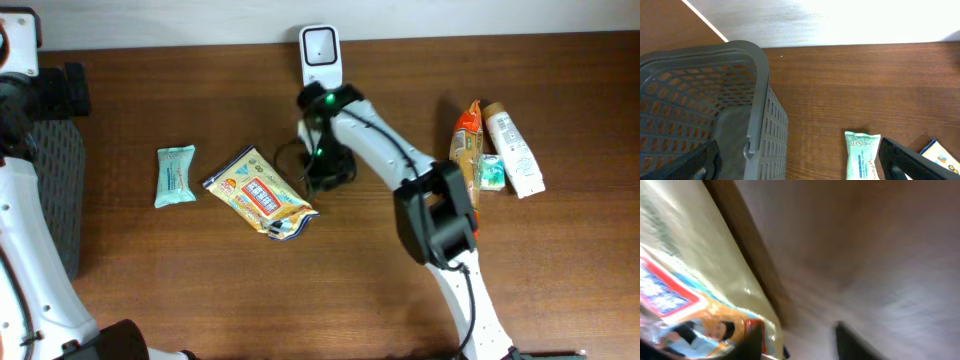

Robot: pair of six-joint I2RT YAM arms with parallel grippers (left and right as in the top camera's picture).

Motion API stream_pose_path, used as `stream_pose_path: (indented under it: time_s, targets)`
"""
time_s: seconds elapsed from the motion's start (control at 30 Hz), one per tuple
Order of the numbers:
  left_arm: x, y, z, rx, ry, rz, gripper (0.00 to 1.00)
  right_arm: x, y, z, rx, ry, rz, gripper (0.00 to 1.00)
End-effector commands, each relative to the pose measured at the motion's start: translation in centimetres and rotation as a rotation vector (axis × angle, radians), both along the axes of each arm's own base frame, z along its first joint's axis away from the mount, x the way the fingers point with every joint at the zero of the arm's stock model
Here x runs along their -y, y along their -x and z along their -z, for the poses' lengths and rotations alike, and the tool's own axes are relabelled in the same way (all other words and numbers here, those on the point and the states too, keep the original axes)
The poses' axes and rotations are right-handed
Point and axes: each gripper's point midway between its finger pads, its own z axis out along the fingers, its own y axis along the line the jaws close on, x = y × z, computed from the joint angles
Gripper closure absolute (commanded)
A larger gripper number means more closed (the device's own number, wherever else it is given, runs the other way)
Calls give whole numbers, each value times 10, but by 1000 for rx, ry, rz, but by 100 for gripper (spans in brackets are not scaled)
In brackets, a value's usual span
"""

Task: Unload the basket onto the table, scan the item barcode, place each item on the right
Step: 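Grasp the yellow snack bag with the right gripper and lift it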

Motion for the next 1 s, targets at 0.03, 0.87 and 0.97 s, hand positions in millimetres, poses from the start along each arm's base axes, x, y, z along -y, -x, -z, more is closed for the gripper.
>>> stream_pose_path:
  time_s: [0.03, 0.87, 0.97]
  targets:
    - [1, 3, -9, 20, -15, 9, 1, -44, -31, -52, 224, -255, -162, 36]
    - [1, 3, -9, 20, -14, 9, 1, 55, -46, -121, 508, 327, -36, 96]
    - [1, 3, -9, 20, -15, 9, 1, 108, -42, -137, 639, 814, 39, 96]
